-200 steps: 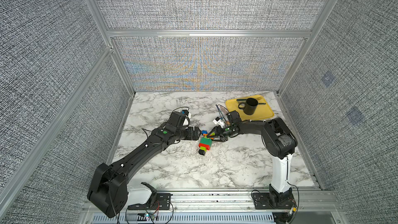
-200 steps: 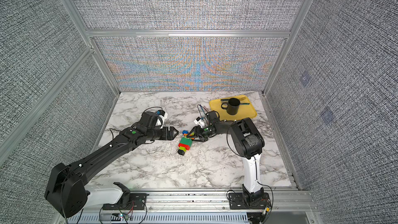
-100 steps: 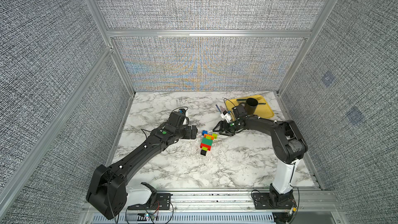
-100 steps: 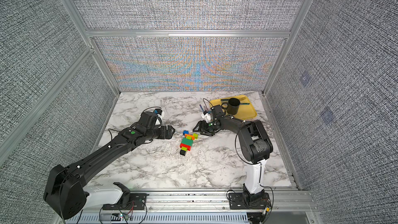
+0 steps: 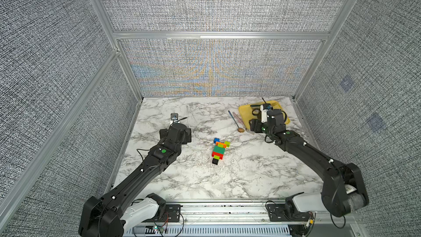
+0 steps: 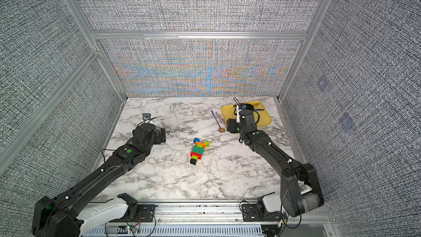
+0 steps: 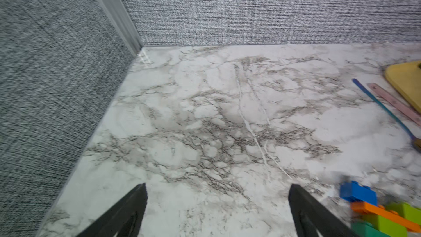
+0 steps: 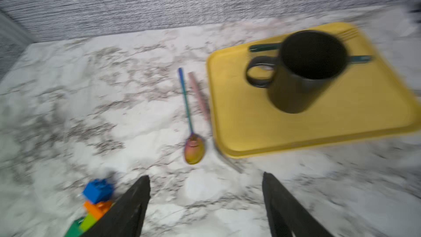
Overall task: Assemble a carrot with lego
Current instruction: Reset both arms
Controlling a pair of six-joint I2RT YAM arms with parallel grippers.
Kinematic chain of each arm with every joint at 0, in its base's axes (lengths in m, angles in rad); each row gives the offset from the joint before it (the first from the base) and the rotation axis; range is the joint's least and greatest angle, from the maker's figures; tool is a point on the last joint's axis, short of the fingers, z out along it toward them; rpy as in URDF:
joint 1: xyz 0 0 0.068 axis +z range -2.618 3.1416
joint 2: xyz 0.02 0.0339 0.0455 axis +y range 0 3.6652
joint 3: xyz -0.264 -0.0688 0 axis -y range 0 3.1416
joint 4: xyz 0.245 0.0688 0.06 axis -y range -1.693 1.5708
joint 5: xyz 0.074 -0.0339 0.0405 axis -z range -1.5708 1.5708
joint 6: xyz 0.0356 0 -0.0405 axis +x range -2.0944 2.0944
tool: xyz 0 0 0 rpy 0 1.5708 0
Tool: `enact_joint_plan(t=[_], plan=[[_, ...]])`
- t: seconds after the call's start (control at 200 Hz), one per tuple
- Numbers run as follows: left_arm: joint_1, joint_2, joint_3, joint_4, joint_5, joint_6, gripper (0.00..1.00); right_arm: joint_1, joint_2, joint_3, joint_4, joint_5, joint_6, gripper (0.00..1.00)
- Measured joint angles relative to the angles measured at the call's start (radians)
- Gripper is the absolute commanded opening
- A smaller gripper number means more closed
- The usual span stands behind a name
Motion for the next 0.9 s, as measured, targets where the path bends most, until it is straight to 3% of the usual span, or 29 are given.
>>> enact_joint_plan(t=[0.165, 0.33, 0.546, 0.726, 0.901], plan=[[0.068, 0.007, -0.131, 0.166, -0.107, 0.085, 1.0, -0.08, -0.117, -0.254, 0.188, 0.241, -0.053, 0.88], [0.191, 0.098, -0.255, 0.389, -0.044, 0.19, 1.0, -0.142, -0.145, -0.46, 0.452, 0.318, -0.099, 0.89], [0.313, 0.274, -0.253, 0.614, 0.122, 0.29, 1.0, -0.148, -0.075, -0.658, 0.84, 0.321, -0.214, 0.9], [0.383, 0.389, -0.282, 0.76, 0.243, 0.317, 1.0, -0.166, -0.002, -0.697, 1.073, 0.243, -0.263, 0.89], [0.439, 0.411, -0.288, 0.829, 0.364, 0.313, 1.0, -0.179, 0.177, -0.725, 1.266, 0.158, -0.286, 0.9]])
